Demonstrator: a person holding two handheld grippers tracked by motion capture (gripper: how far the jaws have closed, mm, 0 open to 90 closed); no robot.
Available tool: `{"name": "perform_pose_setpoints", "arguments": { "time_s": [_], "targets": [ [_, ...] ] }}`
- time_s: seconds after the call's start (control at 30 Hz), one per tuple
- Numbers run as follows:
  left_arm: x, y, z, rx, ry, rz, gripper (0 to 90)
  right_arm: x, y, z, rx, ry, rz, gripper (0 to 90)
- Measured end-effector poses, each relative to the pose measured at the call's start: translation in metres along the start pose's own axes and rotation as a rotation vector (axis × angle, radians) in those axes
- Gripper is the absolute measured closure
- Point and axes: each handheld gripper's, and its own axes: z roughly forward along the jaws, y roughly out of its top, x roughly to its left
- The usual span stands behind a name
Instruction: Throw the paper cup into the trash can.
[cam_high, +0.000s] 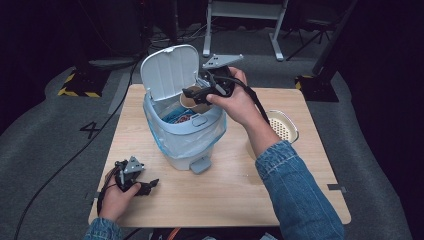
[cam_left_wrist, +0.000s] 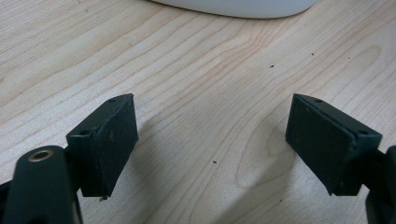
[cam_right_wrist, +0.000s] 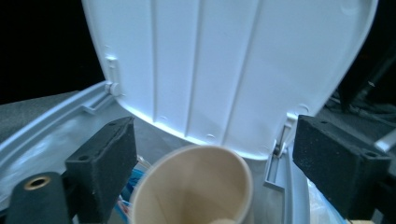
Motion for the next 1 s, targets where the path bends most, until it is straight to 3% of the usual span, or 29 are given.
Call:
{"name": "perform_pose_setpoints", "arguments": {
  "time_s": [0.27,0.43,0.8,1.0],
  "targets": [
    [0.000,0.000,0.000,0.001,-0.002,-0.002,16.9,0.003,0.004,-0.025,-0.022,0.031,-0.070,15.4],
    [0.000,0.000,0.000,0.001,-0.002,-0.002,16.9,0.002,0.002,-0.046,-0.027,0.012,-0.060,16.3],
    [0.000,0.000,0.000,0.000,0.000,-0.001,16.9,-0.015,-0.009,-0.100,-0.007,-0.042,-0.046,32.4],
    [0.000,0.000,0.000,0.001,0.001,-0.001,17.0,-0.024,-0.022,-0.135,0.033,-0.062,-0.041,35.8]
  ]
}}
